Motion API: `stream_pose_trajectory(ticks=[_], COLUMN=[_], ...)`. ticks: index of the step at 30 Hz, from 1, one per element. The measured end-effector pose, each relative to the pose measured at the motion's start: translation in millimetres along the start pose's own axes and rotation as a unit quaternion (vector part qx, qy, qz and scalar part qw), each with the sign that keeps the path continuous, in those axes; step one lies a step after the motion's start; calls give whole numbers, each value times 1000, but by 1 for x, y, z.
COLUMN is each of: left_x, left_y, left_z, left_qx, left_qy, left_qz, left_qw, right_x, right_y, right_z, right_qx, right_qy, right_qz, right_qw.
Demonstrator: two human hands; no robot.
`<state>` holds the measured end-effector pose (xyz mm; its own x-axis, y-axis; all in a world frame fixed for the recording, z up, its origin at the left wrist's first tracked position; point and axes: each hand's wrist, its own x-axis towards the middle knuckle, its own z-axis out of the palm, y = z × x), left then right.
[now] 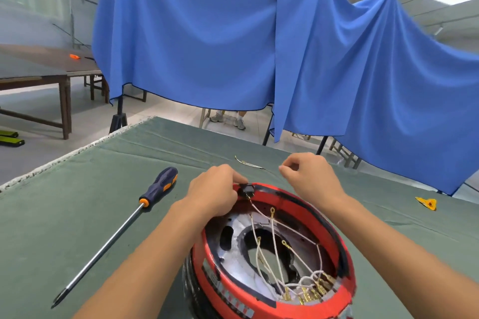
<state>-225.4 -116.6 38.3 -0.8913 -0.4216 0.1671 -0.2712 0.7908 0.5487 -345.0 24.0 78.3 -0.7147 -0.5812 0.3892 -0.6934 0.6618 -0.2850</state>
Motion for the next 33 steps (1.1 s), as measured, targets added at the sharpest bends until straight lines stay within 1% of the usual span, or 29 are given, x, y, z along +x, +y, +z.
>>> stream_pose_trajectory(ticks=[2,4,7,9,13,17,23,29,31,33], left_x=[3,5,9,11,16,21,23,24,26,28], left_y=[-2,-5,-7,-8,-10,-10,-8,-11,-10,-8], left_z=[1,2,2,3,5,7,8,8,10,12], left_qx=[-14,-28,-39,-37,-38,-45,-43,-41,-42,-62], left_qy=[-2,-2,-13,-14,-16,-11,-5,-9,-18,-44], left_qz=[9,14,23,29,33,27,24,33,39,51], left_qw=[1000,999,999,999,999,999,999,999,998,996], right_x=[26,53,90,110,138,158,166,151,142,130], right_y=[-1,-1,2,6,20,25,26,23,27,31], right_z=[15,34,66,85,117,132,139,128,119,106], right_qx=[-31,-55,-103,-131,-184,-222,-207,-208,-183,-133], right_qy=[-33,-88,-190,-244,-297,-291,-272,-300,-290,-253], right_qz=[4,7,11,17,26,2,-15,-35,-23,-5], right_qw=[999,995,976,961,937,931,940,930,939,958])
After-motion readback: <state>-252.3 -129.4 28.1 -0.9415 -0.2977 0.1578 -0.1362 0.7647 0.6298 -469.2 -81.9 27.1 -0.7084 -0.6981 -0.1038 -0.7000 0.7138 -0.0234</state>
